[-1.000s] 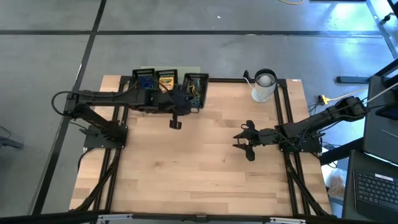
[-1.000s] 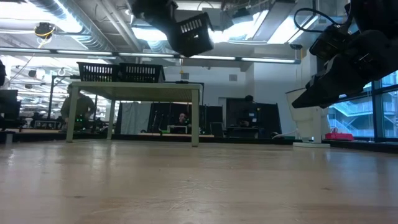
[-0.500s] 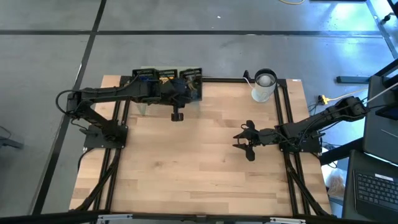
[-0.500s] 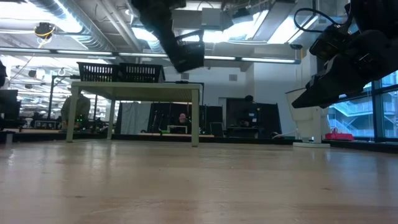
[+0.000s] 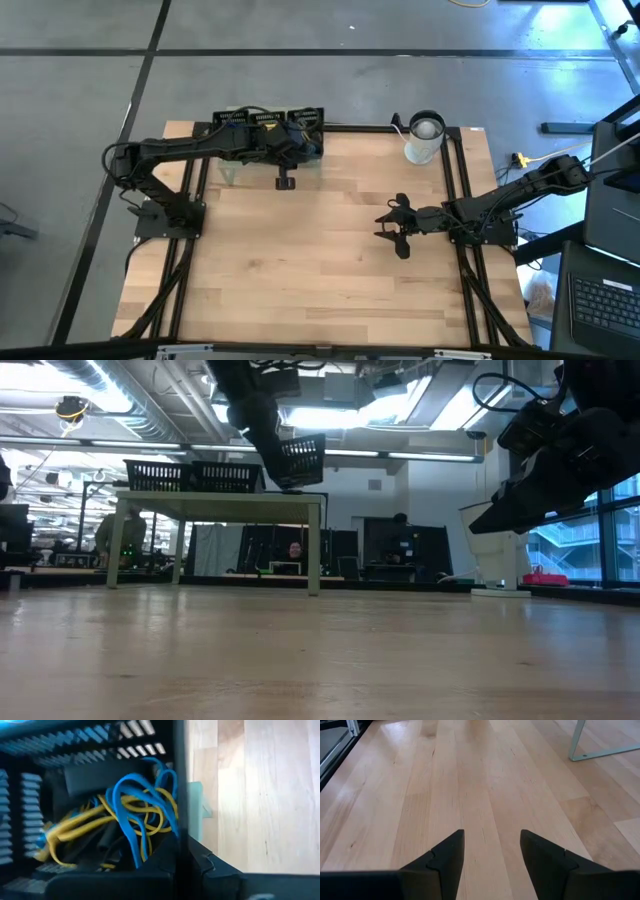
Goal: Pick & Place Office Desk Supplies
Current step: Put the black bin on the shelf
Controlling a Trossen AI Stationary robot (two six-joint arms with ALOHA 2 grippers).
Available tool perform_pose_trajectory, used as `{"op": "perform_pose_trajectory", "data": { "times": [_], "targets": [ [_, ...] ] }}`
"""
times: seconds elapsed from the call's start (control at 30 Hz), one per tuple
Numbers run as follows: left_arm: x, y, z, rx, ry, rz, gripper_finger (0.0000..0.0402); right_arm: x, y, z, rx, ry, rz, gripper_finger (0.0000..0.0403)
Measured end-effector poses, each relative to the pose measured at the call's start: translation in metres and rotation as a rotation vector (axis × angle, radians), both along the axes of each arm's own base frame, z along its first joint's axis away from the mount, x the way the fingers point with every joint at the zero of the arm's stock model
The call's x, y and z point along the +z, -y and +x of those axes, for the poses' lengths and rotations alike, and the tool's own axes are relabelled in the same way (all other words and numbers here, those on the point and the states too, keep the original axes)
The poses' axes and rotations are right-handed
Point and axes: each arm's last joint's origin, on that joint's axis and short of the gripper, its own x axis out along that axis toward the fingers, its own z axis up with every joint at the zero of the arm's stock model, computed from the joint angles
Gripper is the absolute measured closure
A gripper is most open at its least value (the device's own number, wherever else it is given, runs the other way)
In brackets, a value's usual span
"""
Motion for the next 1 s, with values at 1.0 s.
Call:
{"op": "perform_pose_trajectory", "data": {
  "times": [1.0],
  "targets": [
    [-0.013, 0.000, 0.001, -0.053, -0.119, 0.015, 0.0398, 0.000, 0.000, 0.000, 0.000, 0.000, 0.000, 0.0209]
  ]
}}
